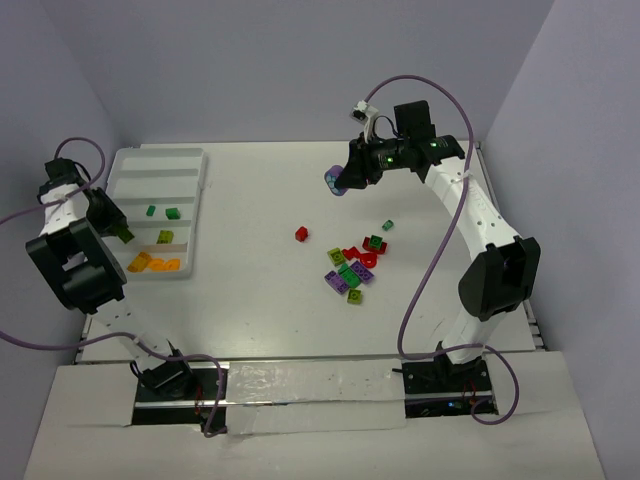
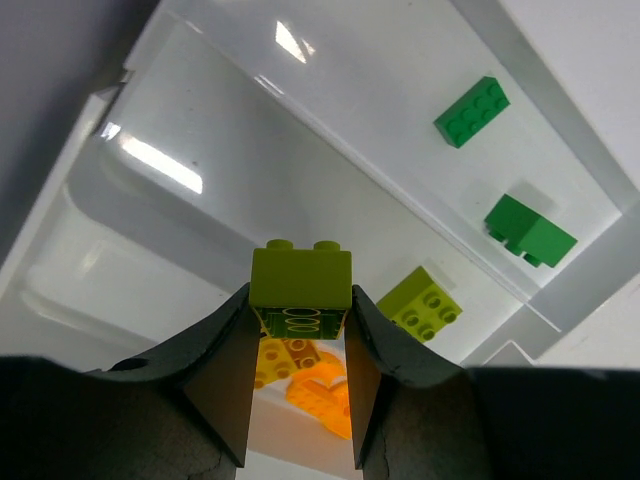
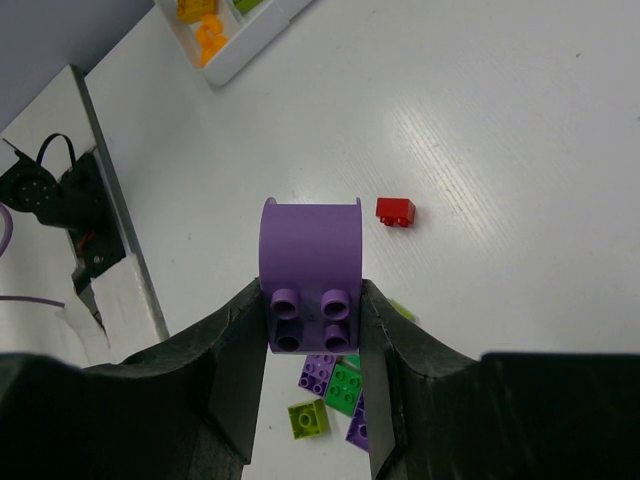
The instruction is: Sort the legos into containers by color
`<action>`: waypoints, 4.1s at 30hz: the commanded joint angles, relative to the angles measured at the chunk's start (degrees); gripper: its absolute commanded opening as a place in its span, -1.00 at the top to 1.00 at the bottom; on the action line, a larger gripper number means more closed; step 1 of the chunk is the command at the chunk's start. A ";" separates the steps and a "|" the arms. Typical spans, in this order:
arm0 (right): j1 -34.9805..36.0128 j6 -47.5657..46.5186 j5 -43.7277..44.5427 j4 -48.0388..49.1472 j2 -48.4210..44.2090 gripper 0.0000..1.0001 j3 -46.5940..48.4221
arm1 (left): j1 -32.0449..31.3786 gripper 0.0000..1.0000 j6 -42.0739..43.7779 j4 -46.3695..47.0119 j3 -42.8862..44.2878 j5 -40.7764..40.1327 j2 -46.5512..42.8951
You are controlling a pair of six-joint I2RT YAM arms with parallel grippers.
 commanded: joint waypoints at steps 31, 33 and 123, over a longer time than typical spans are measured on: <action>0.36 15.84 -7.98 16.85 -0.06 1.00 -1.48 | -15.62 -0.81 13.55 9.51 3.39 26.60 -22.25; 0.88 22.20 -8.26 23.46 0.22 1.00 -2.75 | -22.59 -0.86 13.07 12.24 0.75 27.93 -24.96; 2.18 11.10 0.45 19.47 -6.02 -0.90 -8.60 | -11.13 1.00 8.03 21.28 16.83 7.62 1.97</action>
